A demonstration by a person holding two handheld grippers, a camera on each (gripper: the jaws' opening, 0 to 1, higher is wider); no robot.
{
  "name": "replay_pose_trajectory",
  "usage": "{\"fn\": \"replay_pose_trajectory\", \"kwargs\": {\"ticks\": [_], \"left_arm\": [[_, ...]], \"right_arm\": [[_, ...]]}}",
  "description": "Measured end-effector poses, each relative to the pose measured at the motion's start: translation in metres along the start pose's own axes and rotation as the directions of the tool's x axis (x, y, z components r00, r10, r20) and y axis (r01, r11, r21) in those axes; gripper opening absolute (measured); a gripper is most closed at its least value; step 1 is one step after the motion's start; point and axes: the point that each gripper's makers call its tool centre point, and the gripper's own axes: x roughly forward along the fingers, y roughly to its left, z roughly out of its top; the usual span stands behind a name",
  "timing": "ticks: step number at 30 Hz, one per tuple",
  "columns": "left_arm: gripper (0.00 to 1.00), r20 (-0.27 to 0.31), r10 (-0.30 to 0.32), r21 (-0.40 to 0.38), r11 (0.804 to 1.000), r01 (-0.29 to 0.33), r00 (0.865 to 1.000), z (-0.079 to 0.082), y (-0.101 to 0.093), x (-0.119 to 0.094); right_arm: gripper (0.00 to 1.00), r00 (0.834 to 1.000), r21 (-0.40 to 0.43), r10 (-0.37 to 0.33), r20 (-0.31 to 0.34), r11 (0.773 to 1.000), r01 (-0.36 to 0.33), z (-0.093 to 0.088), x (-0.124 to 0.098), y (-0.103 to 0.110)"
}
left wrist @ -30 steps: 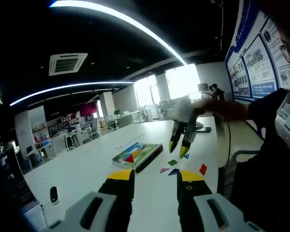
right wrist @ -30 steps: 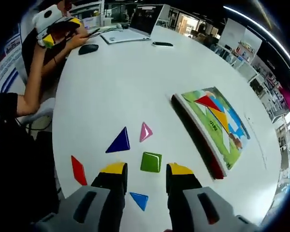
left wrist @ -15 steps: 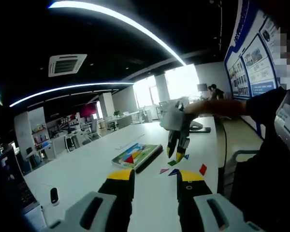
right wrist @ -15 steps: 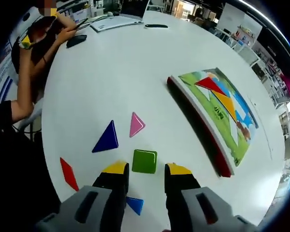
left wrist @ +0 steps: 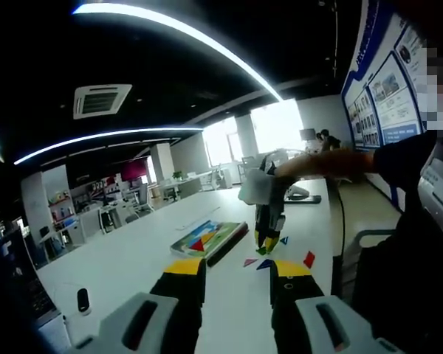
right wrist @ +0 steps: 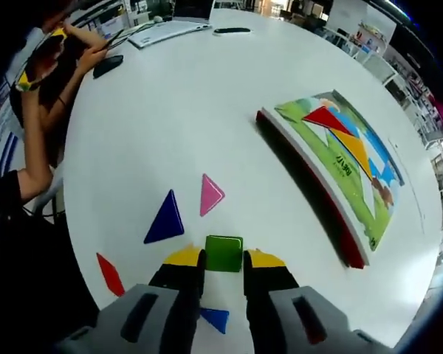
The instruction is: Pick up the tangram pieces one by one and place each piece onto its matching region on the pattern sheet, fitting the shapes together until the outline on the sheet is completely filled by the tangram pieces
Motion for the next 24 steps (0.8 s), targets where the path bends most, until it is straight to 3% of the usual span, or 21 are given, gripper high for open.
{"fn": "replay_pose_trajectory", "kwargs": {"ticks": [13, 20, 24], "left_arm": [[0.36, -0.003, -0.002, 0.003, 1.000, 0.002, 1.000, -0.001, 0.000, 0.001], [0.36, -0.003, 0.006, 0.002, 1.000, -0.006, 1.000, -0.001, 0.002, -0.001], [0.36, 0.002, 0.014, -0.004, 1.000, -0.014, 1.000, -0.001, 0.006, -0.003]], "right_arm": [[0.21, 1.000, -0.045, 0.018, -0.019, 0.999, -0.019, 0.001, 0.001, 0.001], [0.21, 1.000, -0.221, -0.015, -0.013, 0.975, 0.012, 0.012, -0.013, -0.008], [0.21, 0.999, -0.243, -0.048, -0.008, 0.969, 0.044, 0.022, -0.029, -0.018]]}}
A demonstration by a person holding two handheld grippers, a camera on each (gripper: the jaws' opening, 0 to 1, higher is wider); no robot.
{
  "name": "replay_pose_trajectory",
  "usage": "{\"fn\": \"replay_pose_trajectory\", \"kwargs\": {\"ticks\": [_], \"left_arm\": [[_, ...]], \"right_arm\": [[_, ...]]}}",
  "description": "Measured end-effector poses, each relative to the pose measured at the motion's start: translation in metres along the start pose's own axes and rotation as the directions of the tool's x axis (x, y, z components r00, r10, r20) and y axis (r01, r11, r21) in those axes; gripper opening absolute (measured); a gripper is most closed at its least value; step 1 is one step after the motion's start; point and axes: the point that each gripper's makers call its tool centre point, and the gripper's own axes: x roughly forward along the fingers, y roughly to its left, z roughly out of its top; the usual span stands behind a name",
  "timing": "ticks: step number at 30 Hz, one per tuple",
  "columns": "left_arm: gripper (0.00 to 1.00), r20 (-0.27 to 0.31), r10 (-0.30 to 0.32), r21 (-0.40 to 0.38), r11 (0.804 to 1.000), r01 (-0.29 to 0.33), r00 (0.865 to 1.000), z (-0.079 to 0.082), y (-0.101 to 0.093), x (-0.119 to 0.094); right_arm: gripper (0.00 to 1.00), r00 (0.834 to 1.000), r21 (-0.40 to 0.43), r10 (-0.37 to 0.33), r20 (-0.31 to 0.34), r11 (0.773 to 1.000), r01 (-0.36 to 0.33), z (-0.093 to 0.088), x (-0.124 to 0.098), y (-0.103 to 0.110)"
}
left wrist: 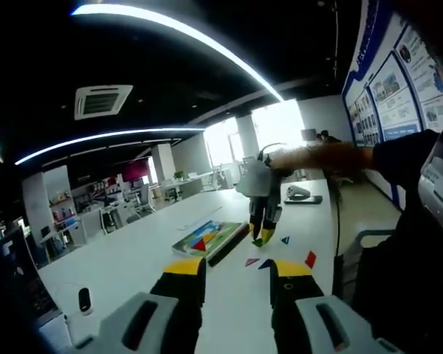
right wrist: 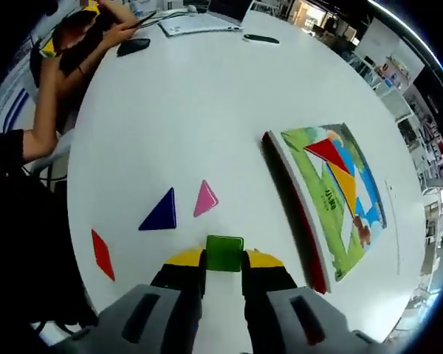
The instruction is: Pick up the tangram pieces one by one and place each piece onto its matching region on the pattern sheet, fitting the shapes together until the outline on the sheet is completely filled by the tangram pieces
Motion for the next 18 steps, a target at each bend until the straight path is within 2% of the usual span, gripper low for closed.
{"fn": "replay_pose_trajectory", "kwargs": {"ticks": [8, 11, 18], "left_arm": [[0.36, 0.011, 0.001, 0.001, 1.000, -0.001, 1.000, 0.002, 0.000, -0.003], [0.36, 0.007, 0.003, -0.001, 1.000, -0.003, 1.000, 0.001, 0.001, -0.003], [0.36, 0.008, 0.007, -0.005, 1.000, -0.007, 1.000, 0.001, 0.002, -0.003]], "right_arm": [[0.21, 0.997, -0.090, -0.082, 0.000, 0.993, 0.082, 0.019, -0.028, -0.025], [0.21, 0.993, -0.144, -0.117, -0.011, 0.983, 0.114, 0.020, -0.031, -0.035], [0.21, 0.986, -0.169, -0.158, -0.045, 0.974, 0.148, 0.014, -0.021, -0.063]]}}
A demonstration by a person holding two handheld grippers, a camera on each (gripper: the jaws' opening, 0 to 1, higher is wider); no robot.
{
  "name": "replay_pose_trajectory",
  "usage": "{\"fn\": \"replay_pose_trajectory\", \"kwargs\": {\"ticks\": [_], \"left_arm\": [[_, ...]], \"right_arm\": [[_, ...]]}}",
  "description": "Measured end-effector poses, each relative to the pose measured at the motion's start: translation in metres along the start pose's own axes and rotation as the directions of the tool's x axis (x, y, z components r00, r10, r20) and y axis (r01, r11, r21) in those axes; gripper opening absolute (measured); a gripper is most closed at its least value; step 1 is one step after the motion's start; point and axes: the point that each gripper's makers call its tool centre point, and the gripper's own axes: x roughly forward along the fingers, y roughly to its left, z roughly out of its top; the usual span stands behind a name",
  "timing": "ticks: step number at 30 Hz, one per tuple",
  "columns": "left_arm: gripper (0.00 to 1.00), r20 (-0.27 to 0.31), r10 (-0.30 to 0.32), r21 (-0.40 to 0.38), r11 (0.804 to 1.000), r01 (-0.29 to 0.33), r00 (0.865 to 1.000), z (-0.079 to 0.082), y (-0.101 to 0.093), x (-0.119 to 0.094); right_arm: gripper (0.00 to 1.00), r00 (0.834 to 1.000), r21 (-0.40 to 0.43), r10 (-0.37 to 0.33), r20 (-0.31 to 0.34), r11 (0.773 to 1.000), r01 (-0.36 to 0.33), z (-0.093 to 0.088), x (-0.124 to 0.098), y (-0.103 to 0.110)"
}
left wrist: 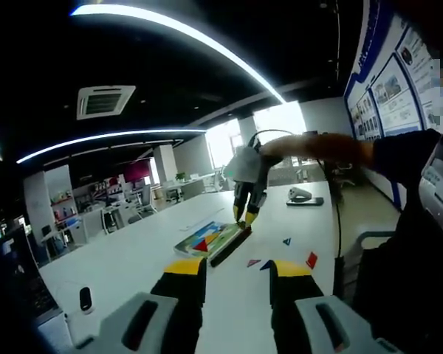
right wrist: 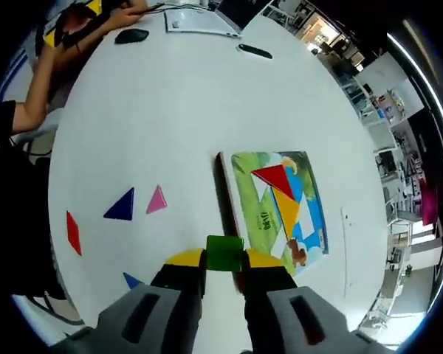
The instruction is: Pick up the tangram pieces one by one and place each piece onto its matching region on the pattern sheet, fitting the shapes together until the outline on the sheet is completely filled by the tangram pieces
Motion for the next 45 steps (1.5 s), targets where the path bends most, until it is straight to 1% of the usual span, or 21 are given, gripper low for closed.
{"fn": "replay_pose_trajectory", "kwargs": {"ticks": [2, 9, 13, 15, 18, 22, 24, 25, 28, 33, 34, 36, 38, 40, 43, 45], "left_arm": [[0.36, -0.002, 0.000, 0.000, 1.000, 0.000, 1.000, 0.000, 0.000, 0.000], [0.36, -0.001, -0.001, 0.001, 1.000, 0.001, 1.000, -0.001, -0.001, 0.001], [0.36, -0.001, -0.002, 0.003, 1.000, 0.002, 1.000, -0.001, -0.001, 0.000], [0.36, 0.001, 0.000, 0.005, 1.000, 0.000, 1.000, 0.000, 0.000, 0.000], [0.36, 0.005, 0.002, 0.004, 1.000, -0.002, 1.000, 0.000, -0.001, -0.001], [0.36, 0.005, 0.004, 0.005, 1.000, -0.004, 1.000, 0.000, -0.001, -0.001], [0.36, 0.006, 0.003, 0.007, 1.000, -0.003, 1.000, 0.000, -0.001, -0.001], [0.36, 0.006, 0.003, 0.007, 1.000, -0.003, 1.000, 0.000, -0.001, -0.001], [0.36, 0.007, 0.005, 0.006, 1.000, -0.005, 1.000, 0.000, 0.000, -0.001], [0.36, 0.008, 0.006, 0.004, 1.000, -0.006, 1.000, 0.000, 0.001, 0.000], [0.36, 0.008, 0.006, 0.003, 1.000, -0.006, 1.000, 0.000, 0.001, 0.000], [0.36, 0.007, 0.004, 0.003, 1.000, -0.004, 1.000, 0.000, 0.000, 0.001], [0.36, 0.006, -0.001, 0.005, 1.000, 0.001, 1.000, 0.000, -0.001, 0.001], [0.36, 0.007, -0.003, 0.007, 1.000, 0.003, 1.000, 0.001, 0.000, 0.001], [0.36, 0.010, -0.003, 0.001, 1.000, 0.003, 1.000, 0.000, 0.002, 0.003], [0.36, 0.005, 0.000, -0.001, 1.000, 0.000, 1.000, -0.002, 0.003, 0.004]], "right_arm": [[0.21, 1.000, -0.009, -0.009, -0.009, 1.000, 0.009, -0.003, 0.003, -0.007], [0.21, 0.999, -0.038, -0.054, 0.004, 0.998, 0.054, -0.007, 0.007, -0.035], [0.21, 0.995, -0.067, -0.093, -0.022, 0.994, 0.091, -0.015, 0.009, -0.054], [0.21, 0.988, -0.106, -0.142, -0.065, 0.985, 0.134, -0.023, 0.008, -0.070], [0.21, 0.985, -0.093, -0.155, -0.069, 0.985, 0.148, -0.025, 0.011, -0.082], [0.21, 0.976, -0.126, -0.197, -0.094, 0.975, 0.184, -0.031, 0.016, -0.101], [0.21, 0.970, -0.159, -0.215, -0.116, 0.968, 0.195, -0.034, 0.020, -0.109], [0.21, 0.967, -0.158, -0.218, -0.128, 0.968, 0.198, -0.036, 0.022, -0.112], [0.21, 0.961, -0.154, -0.238, -0.139, 0.964, 0.217, -0.036, 0.024, -0.122], [0.21, 0.956, -0.179, -0.255, -0.143, 0.957, 0.228, -0.034, 0.027, -0.131], [0.21, 0.958, -0.184, -0.253, -0.134, 0.956, 0.227, -0.032, 0.028, -0.131], [0.21, 0.968, -0.179, -0.237, -0.089, 0.959, 0.218, -0.025, 0.032, -0.133], [0.21, 0.968, -0.190, -0.237, -0.083, 0.957, 0.218, -0.025, 0.035, -0.137], [0.21, 0.969, -0.220, -0.235, -0.077, 0.952, 0.213, -0.024, 0.037, -0.139], [0.21, 0.976, -0.227, -0.209, -0.065, 0.955, 0.189, -0.024, 0.039, -0.137], [0.21, 0.975, -0.243, -0.212, -0.070, 0.951, 0.190, -0.025, 0.041, -0.140]]}}
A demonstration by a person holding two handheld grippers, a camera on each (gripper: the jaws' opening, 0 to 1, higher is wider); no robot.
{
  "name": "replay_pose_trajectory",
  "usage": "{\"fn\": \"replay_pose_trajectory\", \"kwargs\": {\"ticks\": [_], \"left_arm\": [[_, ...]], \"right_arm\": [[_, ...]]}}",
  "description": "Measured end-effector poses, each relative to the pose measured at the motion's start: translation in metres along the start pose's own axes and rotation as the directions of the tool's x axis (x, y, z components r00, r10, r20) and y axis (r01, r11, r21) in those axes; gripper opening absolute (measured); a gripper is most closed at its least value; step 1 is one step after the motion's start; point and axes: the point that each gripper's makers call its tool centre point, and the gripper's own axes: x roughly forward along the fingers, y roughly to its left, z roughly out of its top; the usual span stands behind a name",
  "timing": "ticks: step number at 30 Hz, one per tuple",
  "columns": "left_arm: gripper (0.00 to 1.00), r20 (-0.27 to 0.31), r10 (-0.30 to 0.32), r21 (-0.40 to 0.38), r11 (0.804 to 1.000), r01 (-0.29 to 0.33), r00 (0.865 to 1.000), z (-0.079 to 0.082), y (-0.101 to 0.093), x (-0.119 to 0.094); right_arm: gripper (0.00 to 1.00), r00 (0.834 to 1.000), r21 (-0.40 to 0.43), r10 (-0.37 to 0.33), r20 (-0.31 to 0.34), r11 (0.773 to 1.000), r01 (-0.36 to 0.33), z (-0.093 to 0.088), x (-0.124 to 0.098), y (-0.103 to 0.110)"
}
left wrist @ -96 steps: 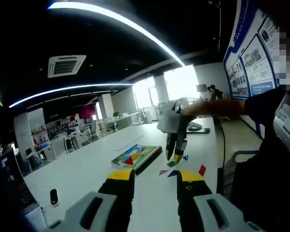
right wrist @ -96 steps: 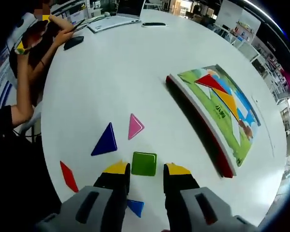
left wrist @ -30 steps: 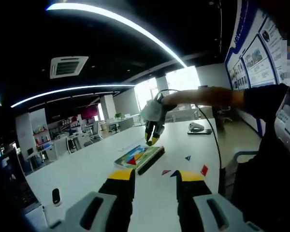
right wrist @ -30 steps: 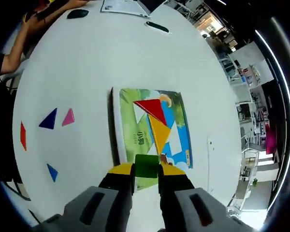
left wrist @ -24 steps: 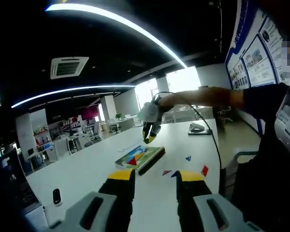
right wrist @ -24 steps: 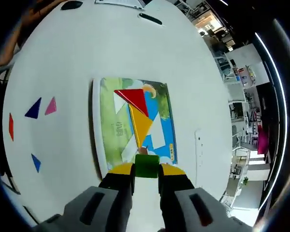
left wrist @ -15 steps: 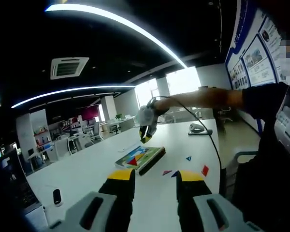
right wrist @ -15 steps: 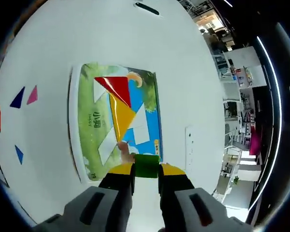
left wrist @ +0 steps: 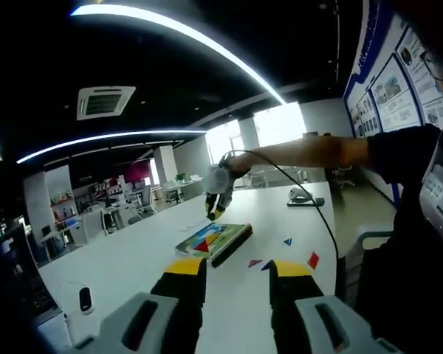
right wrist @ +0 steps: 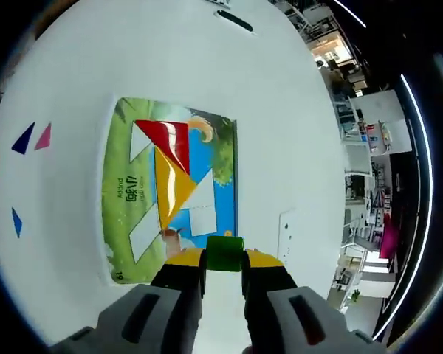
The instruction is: Pick up the tangram pieces one by one and place each piece onto its matching region on the pattern sheet, fitting the shapes together until the outline on the sheet is completely filled by the tangram pieces
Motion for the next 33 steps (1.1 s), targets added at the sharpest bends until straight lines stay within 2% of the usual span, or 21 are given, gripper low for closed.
{"fn": "replay_pose_trajectory", "kwargs": {"ticks": [3, 16, 22, 33], "left_arm": [[0.36, 0.000, -0.001, 0.000, 1.000, 0.001, 1.000, 0.000, -0.001, 0.000], [0.36, 0.003, 0.003, 0.002, 1.000, -0.003, 1.000, -0.001, 0.000, -0.002], [0.36, 0.006, -0.001, 0.006, 1.000, 0.001, 1.000, 0.001, -0.002, -0.001], [0.36, 0.009, 0.000, 0.007, 1.000, 0.000, 1.000, 0.001, -0.002, -0.002]], "right_arm": [[0.21, 1.000, -0.045, 0.010, -0.008, 0.999, -0.010, 0.002, 0.004, 0.002], [0.21, 0.997, -0.106, 0.071, -0.028, 0.992, -0.074, 0.018, 0.028, 0.020], [0.21, 0.996, -0.155, 0.075, -0.042, 0.985, -0.081, 0.017, 0.035, 0.022], [0.21, 0.996, -0.181, 0.080, -0.028, 0.980, -0.084, 0.021, 0.037, 0.025]]}}
